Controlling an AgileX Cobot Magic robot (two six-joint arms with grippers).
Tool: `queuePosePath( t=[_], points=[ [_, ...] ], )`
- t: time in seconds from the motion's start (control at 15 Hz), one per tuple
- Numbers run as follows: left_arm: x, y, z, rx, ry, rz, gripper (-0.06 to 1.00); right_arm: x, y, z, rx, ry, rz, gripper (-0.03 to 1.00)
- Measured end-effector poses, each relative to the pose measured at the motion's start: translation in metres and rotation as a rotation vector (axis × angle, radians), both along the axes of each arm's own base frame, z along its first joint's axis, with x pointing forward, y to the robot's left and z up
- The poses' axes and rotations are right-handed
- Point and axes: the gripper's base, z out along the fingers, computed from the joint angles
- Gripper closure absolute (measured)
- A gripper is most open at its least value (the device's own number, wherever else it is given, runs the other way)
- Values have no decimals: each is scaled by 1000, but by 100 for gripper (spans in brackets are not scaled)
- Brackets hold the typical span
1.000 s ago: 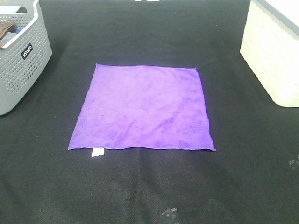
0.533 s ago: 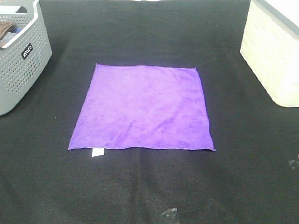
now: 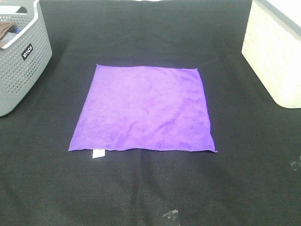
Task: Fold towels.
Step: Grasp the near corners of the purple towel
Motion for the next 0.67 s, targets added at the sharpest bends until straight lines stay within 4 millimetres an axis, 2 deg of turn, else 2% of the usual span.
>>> queuePosePath(
  t=[0.67],
  points=[
    [0, -1, 0, -12, -1, -9, -4, 0, 0, 0, 0, 0, 0, 0]
  ],
)
